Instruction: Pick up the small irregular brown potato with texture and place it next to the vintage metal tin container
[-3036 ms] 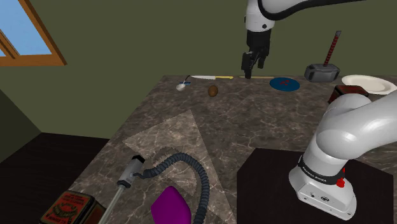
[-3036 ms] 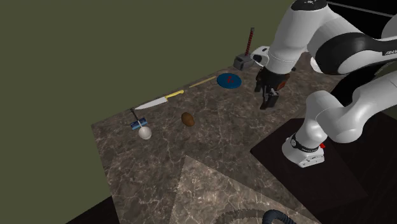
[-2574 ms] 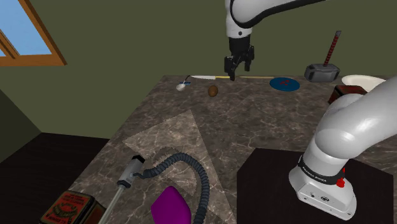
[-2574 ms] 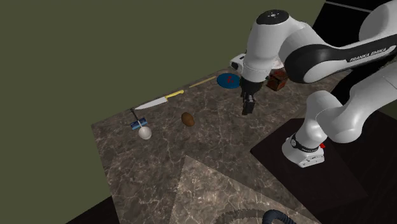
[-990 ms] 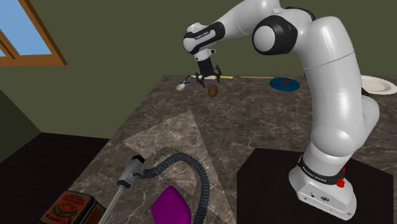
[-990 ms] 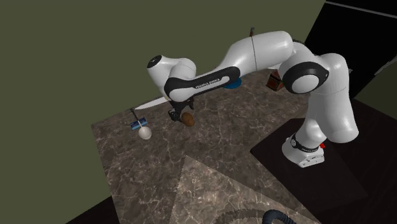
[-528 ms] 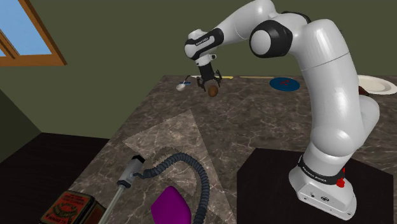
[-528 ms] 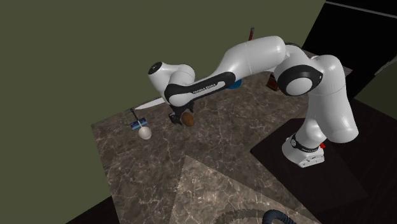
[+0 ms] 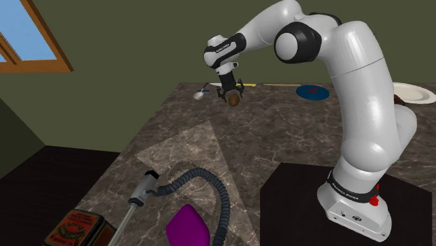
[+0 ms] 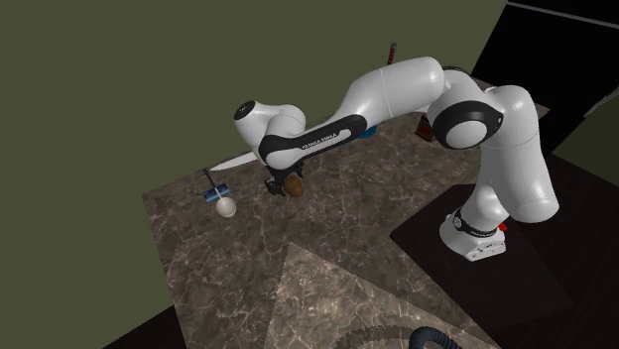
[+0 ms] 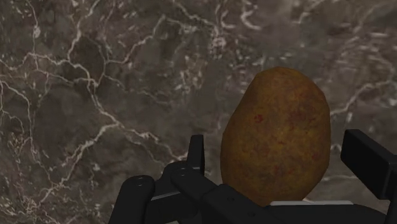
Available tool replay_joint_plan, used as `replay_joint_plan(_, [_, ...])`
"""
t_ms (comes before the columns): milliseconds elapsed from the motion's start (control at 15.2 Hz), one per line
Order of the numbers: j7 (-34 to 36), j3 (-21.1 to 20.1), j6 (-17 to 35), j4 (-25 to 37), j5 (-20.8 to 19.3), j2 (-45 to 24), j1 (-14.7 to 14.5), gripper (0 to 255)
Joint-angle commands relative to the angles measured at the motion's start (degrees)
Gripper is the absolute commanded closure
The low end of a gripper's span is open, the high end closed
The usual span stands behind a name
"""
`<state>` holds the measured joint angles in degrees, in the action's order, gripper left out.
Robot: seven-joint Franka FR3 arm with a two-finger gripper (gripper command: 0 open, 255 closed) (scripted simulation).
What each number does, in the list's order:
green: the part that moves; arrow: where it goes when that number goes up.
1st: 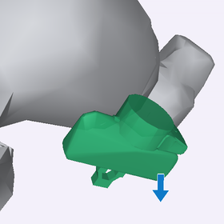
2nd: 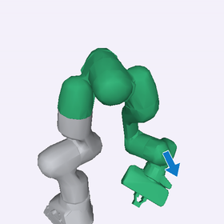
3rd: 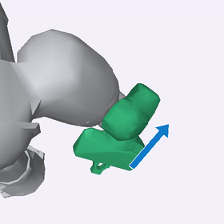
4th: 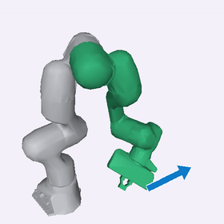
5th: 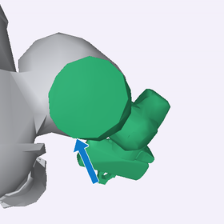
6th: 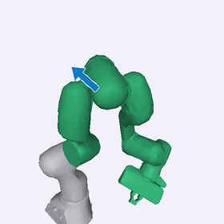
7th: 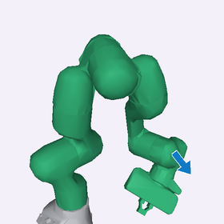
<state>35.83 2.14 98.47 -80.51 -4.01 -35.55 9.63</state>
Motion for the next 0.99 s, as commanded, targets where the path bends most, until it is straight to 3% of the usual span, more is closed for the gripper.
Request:
replay_joint_plan(0, [0.0,0.0,0.0,0.0,0.0,0.0,0.0,0])
replay_joint_plan(66, [0.0,0.0,0.0,0.0,0.0,0.0,0.0,255])
replay_joint_plan(660, [0.0,0.0,0.01,-0.01,0.0,0.0,0.0,255])
replay_joint_plan(924, [-0.18,0.02,-2.46,1.43,0.0,1.04,-0.03,255])
